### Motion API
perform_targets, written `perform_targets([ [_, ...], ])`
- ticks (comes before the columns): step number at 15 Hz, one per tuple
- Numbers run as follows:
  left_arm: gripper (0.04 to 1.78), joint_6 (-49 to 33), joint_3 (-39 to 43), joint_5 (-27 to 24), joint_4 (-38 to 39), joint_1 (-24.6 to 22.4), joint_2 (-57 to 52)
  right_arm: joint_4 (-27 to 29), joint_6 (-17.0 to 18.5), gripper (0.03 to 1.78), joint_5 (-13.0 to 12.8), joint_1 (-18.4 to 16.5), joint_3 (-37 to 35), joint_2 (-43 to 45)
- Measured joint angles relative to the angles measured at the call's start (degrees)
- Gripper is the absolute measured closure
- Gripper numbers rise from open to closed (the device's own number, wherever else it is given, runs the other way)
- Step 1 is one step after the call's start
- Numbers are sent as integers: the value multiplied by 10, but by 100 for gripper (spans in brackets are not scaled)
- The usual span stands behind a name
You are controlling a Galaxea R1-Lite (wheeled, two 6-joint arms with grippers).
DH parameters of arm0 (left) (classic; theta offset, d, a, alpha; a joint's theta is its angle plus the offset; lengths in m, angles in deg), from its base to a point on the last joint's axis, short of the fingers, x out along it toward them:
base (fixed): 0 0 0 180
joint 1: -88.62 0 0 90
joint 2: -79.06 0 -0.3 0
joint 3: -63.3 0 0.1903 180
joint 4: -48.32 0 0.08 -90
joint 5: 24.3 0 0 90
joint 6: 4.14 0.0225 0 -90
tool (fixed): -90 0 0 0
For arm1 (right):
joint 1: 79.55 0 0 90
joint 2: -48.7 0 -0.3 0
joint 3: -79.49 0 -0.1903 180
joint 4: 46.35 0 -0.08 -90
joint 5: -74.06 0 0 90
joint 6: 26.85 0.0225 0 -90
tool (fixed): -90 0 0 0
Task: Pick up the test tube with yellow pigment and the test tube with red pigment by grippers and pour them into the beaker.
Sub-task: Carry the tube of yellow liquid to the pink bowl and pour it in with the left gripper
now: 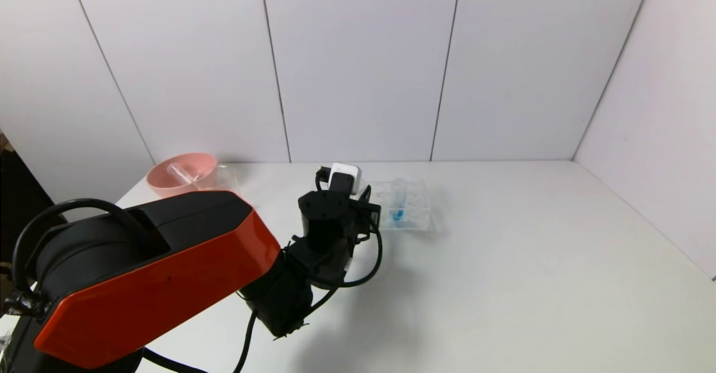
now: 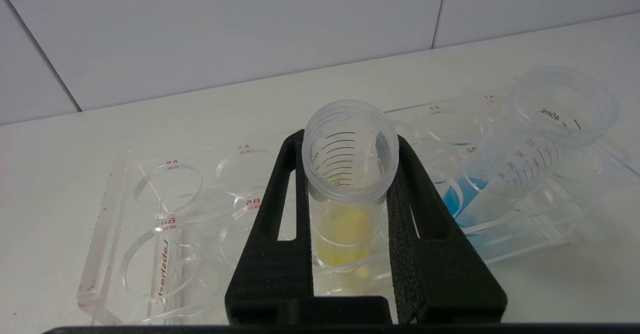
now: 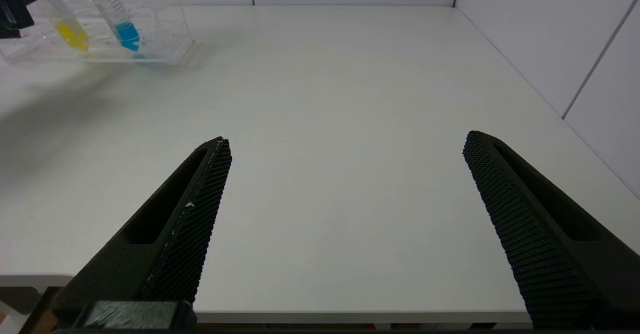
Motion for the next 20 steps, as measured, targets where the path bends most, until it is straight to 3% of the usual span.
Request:
perform_targets([
  [20,138,33,28,-10,0,9,-66,0,0,11,0,0,0,0],
])
